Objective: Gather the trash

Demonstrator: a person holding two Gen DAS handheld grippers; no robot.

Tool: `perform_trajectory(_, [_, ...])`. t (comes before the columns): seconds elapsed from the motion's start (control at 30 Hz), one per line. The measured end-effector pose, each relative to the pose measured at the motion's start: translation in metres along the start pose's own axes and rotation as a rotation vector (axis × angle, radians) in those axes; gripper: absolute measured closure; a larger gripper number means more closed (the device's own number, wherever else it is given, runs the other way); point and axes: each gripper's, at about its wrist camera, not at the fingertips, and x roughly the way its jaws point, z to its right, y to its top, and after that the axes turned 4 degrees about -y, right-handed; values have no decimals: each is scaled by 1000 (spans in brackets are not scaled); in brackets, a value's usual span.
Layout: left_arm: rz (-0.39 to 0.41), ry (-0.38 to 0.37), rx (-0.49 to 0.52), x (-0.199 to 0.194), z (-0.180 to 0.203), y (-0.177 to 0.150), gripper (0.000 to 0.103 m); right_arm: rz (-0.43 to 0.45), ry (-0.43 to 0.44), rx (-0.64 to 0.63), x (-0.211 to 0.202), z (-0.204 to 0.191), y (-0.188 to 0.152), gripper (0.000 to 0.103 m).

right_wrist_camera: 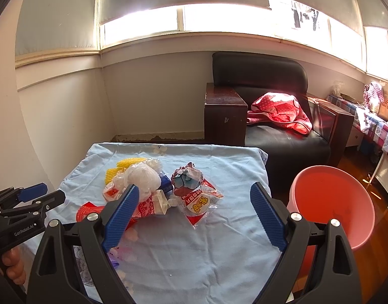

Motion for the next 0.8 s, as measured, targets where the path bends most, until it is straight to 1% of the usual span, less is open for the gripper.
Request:
perform_trajectory(0.4, [21,-32,18,-7,-1,0,48,-3,-3,8,-1,4,0,13])
perform_trajectory(0.63, [9,-89,15,-12,-6,-5,48,-10,-3,14,0,7,-3,13])
perform_trajectory(0.8, [-9,-136,36,-12,-3,-11,48,-19,-3,19,2,8,-6,13])
